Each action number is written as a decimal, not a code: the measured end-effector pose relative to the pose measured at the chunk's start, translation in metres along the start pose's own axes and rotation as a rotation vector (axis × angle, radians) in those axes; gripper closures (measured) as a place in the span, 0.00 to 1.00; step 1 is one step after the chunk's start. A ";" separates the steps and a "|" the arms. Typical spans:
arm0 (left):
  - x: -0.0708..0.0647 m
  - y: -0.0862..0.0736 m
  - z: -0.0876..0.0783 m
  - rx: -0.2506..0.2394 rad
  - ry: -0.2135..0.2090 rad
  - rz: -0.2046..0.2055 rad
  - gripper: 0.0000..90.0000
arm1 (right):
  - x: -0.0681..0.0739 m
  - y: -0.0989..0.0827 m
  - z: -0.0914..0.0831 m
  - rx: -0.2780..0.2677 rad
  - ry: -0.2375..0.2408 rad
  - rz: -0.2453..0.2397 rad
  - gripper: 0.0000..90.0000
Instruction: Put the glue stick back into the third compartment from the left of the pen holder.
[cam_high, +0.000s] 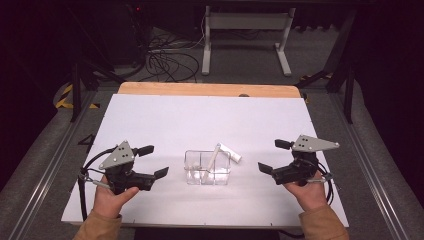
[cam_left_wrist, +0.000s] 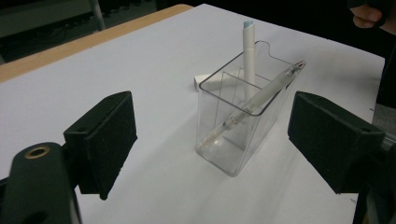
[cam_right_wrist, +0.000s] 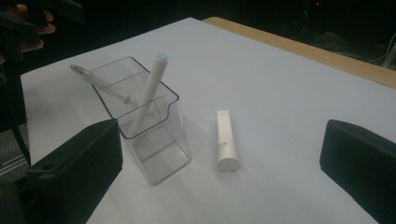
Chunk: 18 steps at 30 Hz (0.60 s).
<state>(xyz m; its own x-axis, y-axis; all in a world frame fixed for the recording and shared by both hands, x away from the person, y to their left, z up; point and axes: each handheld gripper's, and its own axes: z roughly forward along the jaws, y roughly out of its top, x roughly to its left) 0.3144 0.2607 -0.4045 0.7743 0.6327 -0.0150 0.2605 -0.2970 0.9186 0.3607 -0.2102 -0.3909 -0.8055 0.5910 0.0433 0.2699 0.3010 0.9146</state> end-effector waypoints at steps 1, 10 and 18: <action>0.001 -0.002 -0.001 0.000 0.002 -0.006 0.18 | 0.000 0.000 0.000 0.007 -0.003 0.002 0.00; -0.002 -0.008 -0.003 0.043 0.040 0.031 0.17 | 0.001 0.000 0.004 0.029 -0.016 -0.001 0.04; 0.003 -0.017 -0.009 0.030 0.028 -0.008 0.17 | 0.000 0.004 0.013 0.086 -0.026 0.000 0.09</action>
<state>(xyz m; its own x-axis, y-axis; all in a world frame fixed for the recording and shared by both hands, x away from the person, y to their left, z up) 0.3065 0.2740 -0.4166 0.7559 0.6547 -0.0106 0.2838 -0.3130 0.9063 0.3688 -0.1998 -0.3922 -0.7920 0.6096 0.0320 0.3152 0.3634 0.8767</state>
